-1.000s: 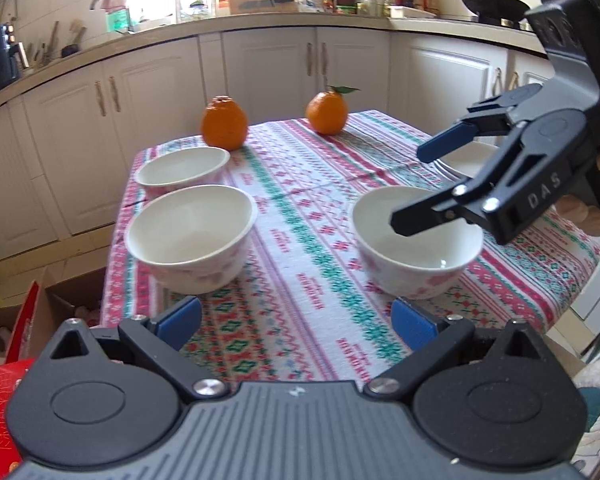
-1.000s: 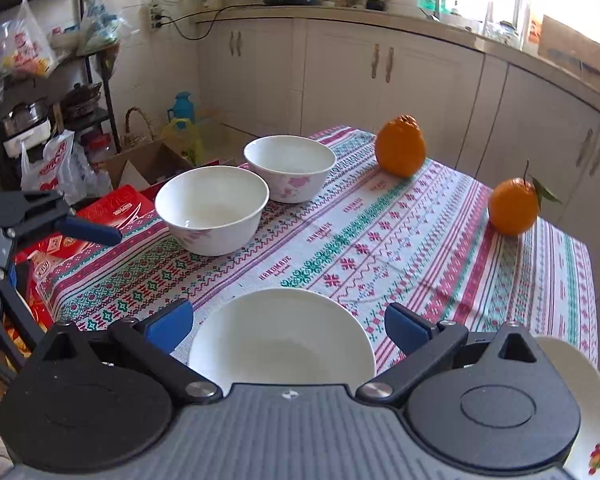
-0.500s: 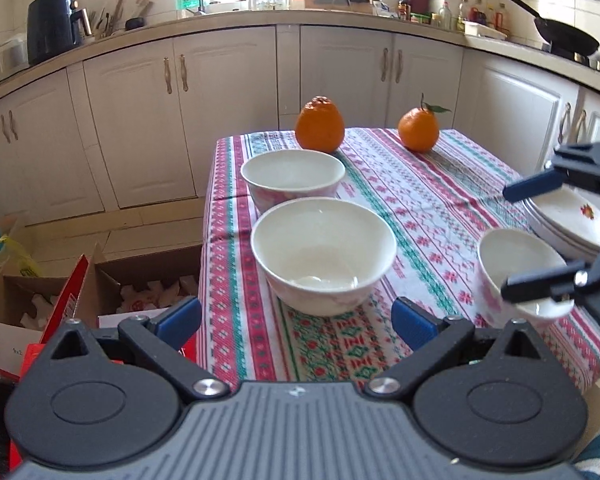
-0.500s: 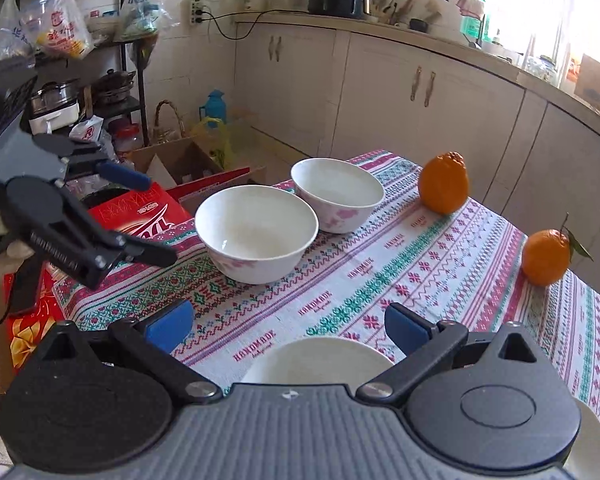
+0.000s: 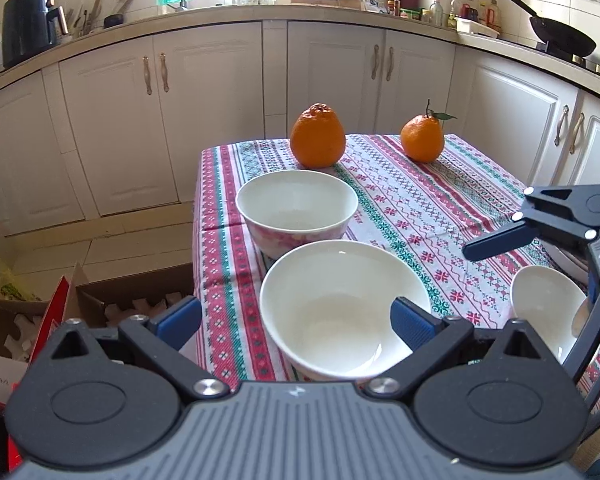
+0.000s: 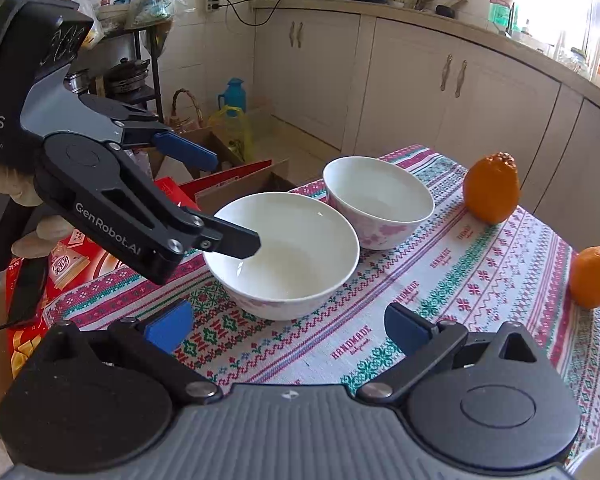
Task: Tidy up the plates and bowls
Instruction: 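Close the left gripper on the rim of the white bowl, then lift the bowl with the left gripper and lower it into another white bowl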
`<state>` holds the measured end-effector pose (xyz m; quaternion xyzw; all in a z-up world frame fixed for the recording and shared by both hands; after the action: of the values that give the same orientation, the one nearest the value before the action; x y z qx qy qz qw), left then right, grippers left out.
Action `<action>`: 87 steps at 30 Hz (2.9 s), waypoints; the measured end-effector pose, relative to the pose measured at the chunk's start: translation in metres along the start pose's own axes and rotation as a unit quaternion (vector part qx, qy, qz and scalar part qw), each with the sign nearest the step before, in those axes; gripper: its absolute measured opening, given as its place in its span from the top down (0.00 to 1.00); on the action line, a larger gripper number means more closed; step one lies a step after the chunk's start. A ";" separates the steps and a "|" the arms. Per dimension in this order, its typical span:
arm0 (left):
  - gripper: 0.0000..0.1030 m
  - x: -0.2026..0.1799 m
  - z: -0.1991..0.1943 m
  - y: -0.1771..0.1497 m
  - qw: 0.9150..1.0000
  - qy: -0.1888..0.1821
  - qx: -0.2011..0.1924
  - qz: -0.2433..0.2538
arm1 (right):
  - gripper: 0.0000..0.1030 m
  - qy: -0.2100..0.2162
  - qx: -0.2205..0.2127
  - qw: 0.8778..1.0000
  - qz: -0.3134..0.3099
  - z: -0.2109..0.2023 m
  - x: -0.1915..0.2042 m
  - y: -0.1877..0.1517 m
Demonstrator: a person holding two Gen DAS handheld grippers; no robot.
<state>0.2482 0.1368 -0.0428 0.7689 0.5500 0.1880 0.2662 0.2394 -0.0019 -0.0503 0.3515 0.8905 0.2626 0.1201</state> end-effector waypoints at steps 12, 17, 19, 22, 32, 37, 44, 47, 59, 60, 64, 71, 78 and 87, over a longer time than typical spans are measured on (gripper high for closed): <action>0.34 0.008 0.020 0.017 0.999 -0.036 0.018 0.009 | 0.17 0.021 0.027 0.999 -0.017 0.024 -0.001 0.008; 0.45 0.010 0.029 0.021 0.998 -0.047 0.031 0.014 | 0.22 0.024 0.028 0.999 -0.026 0.027 -0.001 0.009; 0.46 0.011 0.032 0.022 0.998 -0.051 0.035 0.015 | 0.26 0.025 0.027 0.999 -0.030 0.027 0.000 0.010; 0.49 0.013 0.035 0.022 0.998 -0.055 0.042 0.013 | 0.29 0.025 0.026 0.999 -0.033 0.029 0.000 0.012; 0.61 0.016 0.040 0.023 0.996 -0.067 0.060 0.013 | 0.29 0.027 0.023 0.999 -0.034 0.030 -0.001 0.011; 0.62 0.016 0.042 0.024 0.995 -0.069 0.069 0.016 | 0.29 0.024 0.021 0.999 -0.035 0.030 0.000 0.010; 0.62 0.016 0.044 0.025 0.994 -0.069 0.077 0.020 | 0.29 0.028 0.020 0.999 -0.034 0.031 0.000 0.010; 0.62 0.015 0.044 0.024 0.994 -0.066 0.078 0.025 | 0.29 0.022 0.017 0.999 -0.037 0.030 0.002 0.010; 0.62 0.006 0.034 0.027 0.994 -0.065 0.075 0.035 | 0.29 0.025 0.010 0.999 -0.034 0.017 0.000 0.007; 0.62 0.005 0.032 0.027 0.994 -0.066 0.074 0.036 | 0.29 0.024 0.010 0.999 -0.034 0.015 0.000 0.007; 0.62 -0.003 0.025 0.031 0.995 -0.065 0.068 0.045 | 0.29 0.020 0.006 0.999 -0.033 0.007 -0.001 0.004; 0.62 -0.022 0.009 0.039 0.994 -0.069 0.055 0.058 | 0.29 0.016 -0.002 1.000 -0.021 -0.013 -0.007 -0.004; 0.62 -0.046 -0.006 0.045 0.993 -0.077 0.043 0.072 | 0.29 0.007 -0.012 1.000 -0.010 -0.037 -0.012 -0.018; 0.62 -0.086 -0.022 0.051 0.991 -0.086 0.027 0.102 | 0.29 -0.016 -0.028 0.999 0.005 -0.072 -0.017 -0.044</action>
<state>0.2455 0.0470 0.0064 0.8411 0.4487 0.1325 0.2715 0.1985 -0.0681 -0.0142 0.3567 0.8789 0.2827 0.1429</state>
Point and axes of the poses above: each gripper's, at about its wrist camera, not at the fingertips, and z roughly the way its jaws point, x to its left, y to its top, the point moved 4 cm from there along z, roughly the way its jaws point, and after that the axes turned 12 degrees about x, right-handed, at the moved point
